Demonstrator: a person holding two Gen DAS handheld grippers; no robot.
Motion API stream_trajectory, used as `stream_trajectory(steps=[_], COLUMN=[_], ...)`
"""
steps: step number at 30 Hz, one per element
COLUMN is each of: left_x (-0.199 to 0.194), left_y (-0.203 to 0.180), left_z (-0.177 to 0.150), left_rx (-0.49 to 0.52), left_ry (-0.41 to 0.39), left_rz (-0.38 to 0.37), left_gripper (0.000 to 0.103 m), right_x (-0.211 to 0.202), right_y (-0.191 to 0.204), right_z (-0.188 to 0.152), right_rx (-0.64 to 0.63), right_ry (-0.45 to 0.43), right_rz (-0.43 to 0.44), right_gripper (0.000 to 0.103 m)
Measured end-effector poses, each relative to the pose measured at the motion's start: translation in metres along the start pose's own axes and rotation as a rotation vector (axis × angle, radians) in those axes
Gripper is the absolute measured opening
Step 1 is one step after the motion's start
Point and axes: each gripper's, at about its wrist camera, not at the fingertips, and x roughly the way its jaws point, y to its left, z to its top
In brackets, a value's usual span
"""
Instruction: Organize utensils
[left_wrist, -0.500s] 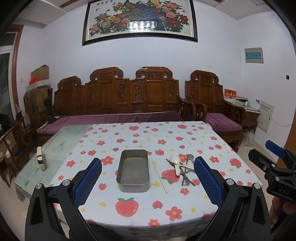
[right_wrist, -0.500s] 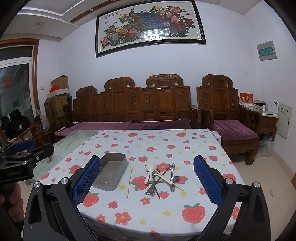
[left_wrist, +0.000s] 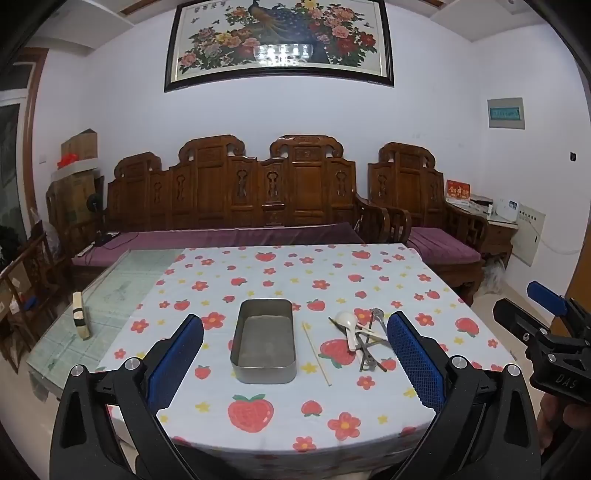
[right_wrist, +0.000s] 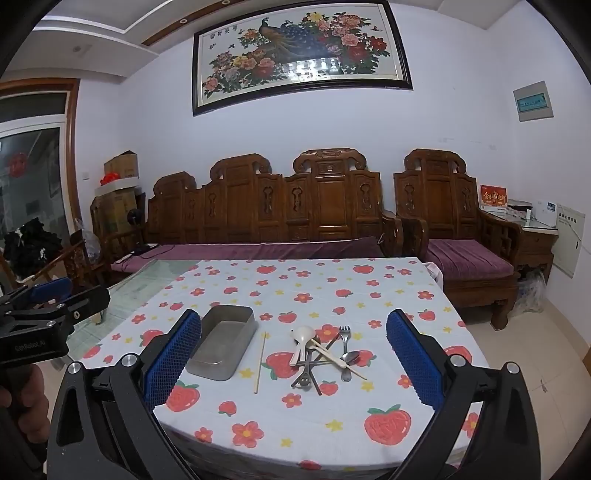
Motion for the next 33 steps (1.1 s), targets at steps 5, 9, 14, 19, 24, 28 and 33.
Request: stream_trajectory(steps=[5, 9, 14, 19, 24, 28, 33], left_x=[0.001, 0.001, 0.0, 0.0, 0.0, 0.0, -0.011], left_y=[-0.005, -0.005, -0.004, -0.004, -0.004, -0.003, -0.01], left_z=[0.003, 0.003, 0.003, 0.002, 0.002, 0.002, 0.007], left_rx=[-0.001, -0.002, -0.003, -0.004, -0.005, -0.004, -0.006], left_ry=[-0.002, -0.004, -0.006, -0.008, -0.01, -0.009, -0.008], left_rz=[-0.001, -0.003, -0.002, -0.004, -0.003, -0.004, -0.009], left_gripper=[0.097, 0.097, 0.097, 0.097, 0.097, 0.097, 0.097], right_x=[0.0, -0.001, -0.001, -0.001, -0.001, -0.001, -0.001], right_y=[0.0, 0.0, 0.0, 0.0, -0.001, -0.001, -0.001], right_z=[0.0, 0.0, 0.0, 0.0, 0.0, 0.0, 0.0], right_rx=[0.0, 0.001, 0.001, 0.002, 0.003, 0.004, 0.005], right_ry=[-0.001, -0.002, -0.002, -0.003, -0.004, -0.004, -0.004], right_rz=[0.0, 0.0, 0.0, 0.001, 0.001, 0.001, 0.001], right_gripper=[0.101, 0.101, 0.101, 0.101, 0.101, 0.101, 0.101])
